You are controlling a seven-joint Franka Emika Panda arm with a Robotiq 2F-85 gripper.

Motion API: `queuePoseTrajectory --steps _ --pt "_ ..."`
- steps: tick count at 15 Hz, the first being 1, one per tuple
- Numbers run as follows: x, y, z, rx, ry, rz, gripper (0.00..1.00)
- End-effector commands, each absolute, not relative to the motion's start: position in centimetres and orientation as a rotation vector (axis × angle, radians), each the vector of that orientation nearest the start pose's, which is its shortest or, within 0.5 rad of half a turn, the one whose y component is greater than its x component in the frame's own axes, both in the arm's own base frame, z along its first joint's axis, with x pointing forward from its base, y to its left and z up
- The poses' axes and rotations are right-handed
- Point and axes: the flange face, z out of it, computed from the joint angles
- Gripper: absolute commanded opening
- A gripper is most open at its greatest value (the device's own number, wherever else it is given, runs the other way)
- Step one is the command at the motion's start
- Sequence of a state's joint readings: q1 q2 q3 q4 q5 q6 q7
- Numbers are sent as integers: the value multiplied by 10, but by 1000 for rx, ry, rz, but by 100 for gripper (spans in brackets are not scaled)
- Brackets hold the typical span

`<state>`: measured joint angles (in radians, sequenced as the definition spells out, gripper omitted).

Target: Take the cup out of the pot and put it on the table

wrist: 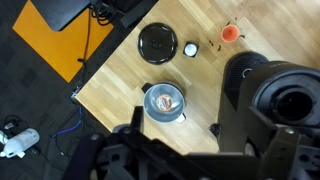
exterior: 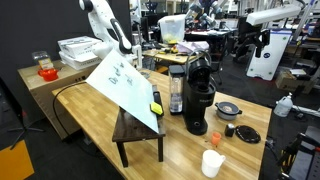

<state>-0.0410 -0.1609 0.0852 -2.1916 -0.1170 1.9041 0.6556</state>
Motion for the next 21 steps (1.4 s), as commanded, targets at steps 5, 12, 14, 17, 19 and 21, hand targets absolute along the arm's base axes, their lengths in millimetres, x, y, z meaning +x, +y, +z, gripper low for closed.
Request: queuePoseTrajectory --steps 5,12,14,17,19,21 --pt "494 5 433 -3158 992 147 100" --pt "495 5 434 -3156 1017 121 100" --pt "498 0 430 -3101 1040 132 100" --pt "504 -18 414 -3019 1089 145 100" --pt "509 -36 396 -2985 1154 142 100" --pt "515 -51 377 -2965 1188 120 100"
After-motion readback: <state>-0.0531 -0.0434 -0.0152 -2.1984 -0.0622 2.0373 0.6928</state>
